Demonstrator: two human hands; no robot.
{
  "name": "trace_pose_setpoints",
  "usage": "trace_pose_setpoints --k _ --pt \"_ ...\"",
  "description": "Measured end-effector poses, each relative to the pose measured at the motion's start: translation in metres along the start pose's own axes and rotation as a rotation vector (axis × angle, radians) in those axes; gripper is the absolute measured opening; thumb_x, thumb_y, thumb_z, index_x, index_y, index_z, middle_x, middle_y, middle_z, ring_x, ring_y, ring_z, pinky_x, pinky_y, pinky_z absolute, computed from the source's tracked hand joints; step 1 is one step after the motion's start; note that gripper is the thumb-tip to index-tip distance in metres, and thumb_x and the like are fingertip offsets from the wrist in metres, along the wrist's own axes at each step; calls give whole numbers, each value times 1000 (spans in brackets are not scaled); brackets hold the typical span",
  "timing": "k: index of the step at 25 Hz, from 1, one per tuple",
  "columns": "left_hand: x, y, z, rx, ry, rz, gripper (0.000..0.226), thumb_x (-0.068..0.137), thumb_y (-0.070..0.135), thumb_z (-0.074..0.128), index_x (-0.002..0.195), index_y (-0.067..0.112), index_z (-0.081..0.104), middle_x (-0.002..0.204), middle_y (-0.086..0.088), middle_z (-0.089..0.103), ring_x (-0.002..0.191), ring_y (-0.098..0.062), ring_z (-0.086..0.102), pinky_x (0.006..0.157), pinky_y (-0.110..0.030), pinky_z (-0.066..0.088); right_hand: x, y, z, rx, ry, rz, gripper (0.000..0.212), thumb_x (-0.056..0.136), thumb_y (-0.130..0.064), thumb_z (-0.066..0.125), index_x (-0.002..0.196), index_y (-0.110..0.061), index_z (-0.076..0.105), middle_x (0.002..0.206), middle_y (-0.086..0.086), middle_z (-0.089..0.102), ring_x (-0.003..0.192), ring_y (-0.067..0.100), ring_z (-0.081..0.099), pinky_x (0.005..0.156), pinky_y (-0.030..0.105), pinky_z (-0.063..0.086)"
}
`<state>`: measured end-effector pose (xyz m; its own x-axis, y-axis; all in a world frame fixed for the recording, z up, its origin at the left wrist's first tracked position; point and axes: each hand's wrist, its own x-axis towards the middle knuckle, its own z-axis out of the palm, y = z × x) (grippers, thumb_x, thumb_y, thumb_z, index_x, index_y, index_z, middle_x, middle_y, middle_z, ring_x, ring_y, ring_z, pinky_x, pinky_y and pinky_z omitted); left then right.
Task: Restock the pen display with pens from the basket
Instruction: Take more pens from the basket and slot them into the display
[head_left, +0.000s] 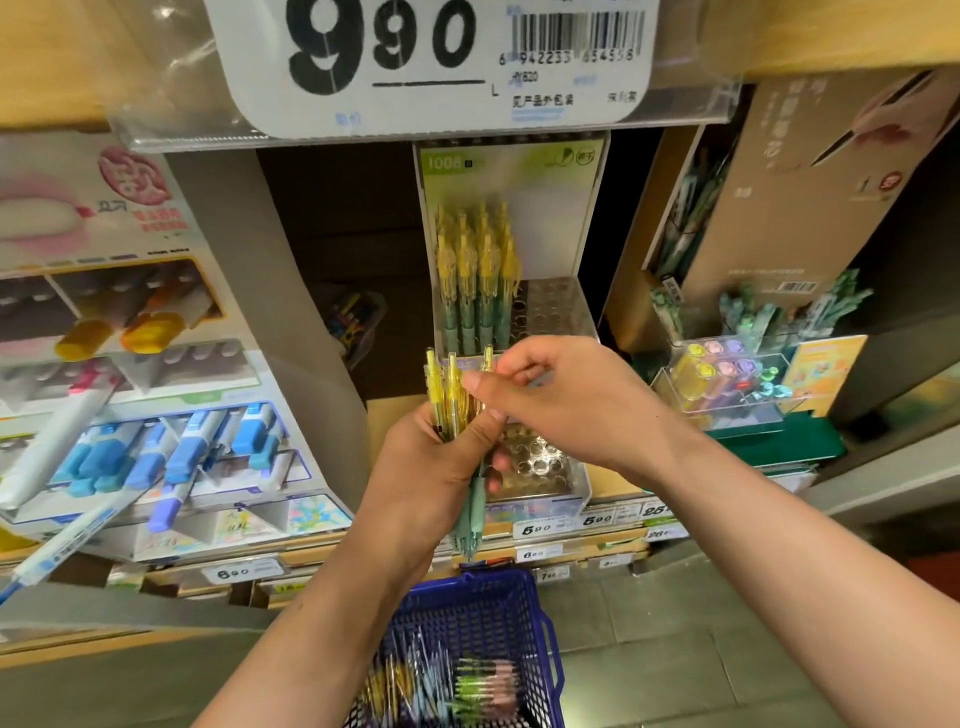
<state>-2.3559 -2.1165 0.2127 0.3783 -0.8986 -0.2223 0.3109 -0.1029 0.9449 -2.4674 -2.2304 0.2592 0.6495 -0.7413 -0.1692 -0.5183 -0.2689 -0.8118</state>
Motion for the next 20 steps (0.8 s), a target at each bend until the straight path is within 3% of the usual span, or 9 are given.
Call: trace_pose_setpoints --k 2,3,8,12,15,16,18,20 --pt "-2 1 0 58 -12 10 25 96 27 63 98 3 67 66 -8 64 56 -15 57 53 -24 50 1 -1 0 147 -55 35 27 82 -57 74 83 -29 75 78 -15 74 81 3 72 86 37 59" --pt "-3 2 0 81 -23 11 31 94 33 63 99 3 68 68 -7 66 57 -15 58 54 -24 51 2 -2 -2 215 -66 45 25 85 -51 74 86 -27 77 79 -11 74 83 5 72 89 38 58" --pt "-3 3 3 11 -15 16 39 94 37 57 111 4 70 85 -4 73 64 -14 64 53 -24 51 7 0 -5 386 -14 28 15 98 -29 63 96 -21 76 68 -9 68 62 8 63 62 16 52" --pt "-2 -1 -2 31 -18 27 41 97 38 56 111 2 70 87 -5 75 64 -13 65 55 -23 53 2 3 4 397 35 28 16 88 -29 76 100 -20 74 72 -6 76 66 9 70 69 25 59" --pt "-3 -3 -7 -65 20 5 40 99 39 55 113 4 68 96 -9 76 69 -15 66 59 -26 55 10 -8 -3 490 202 -55 3 85 -18 78 84 -21 77 77 -5 77 71 8 73 73 26 59" --pt "-3 -4 -9 -74 42 -3 38 100 38 55 112 4 66 95 -8 75 67 -14 64 57 -25 53 14 -14 -6 562 272 -115 14 86 -10 76 82 -24 77 78 -6 77 72 8 73 73 24 59" --pt "-3 -6 -15 -28 81 -7 36 100 40 57 106 4 59 84 -3 68 59 -12 54 51 -23 45 22 -24 -9 595 397 -257 25 87 -4 74 87 -30 75 79 -10 77 75 8 73 74 21 58" --pt "-3 -7 -19 -29 82 -11 32 99 41 60 102 9 53 76 -2 56 55 -10 44 49 -22 39 27 -33 -4 513 465 -365 21 89 -7 74 94 -27 74 81 -11 75 80 9 73 78 25 59"
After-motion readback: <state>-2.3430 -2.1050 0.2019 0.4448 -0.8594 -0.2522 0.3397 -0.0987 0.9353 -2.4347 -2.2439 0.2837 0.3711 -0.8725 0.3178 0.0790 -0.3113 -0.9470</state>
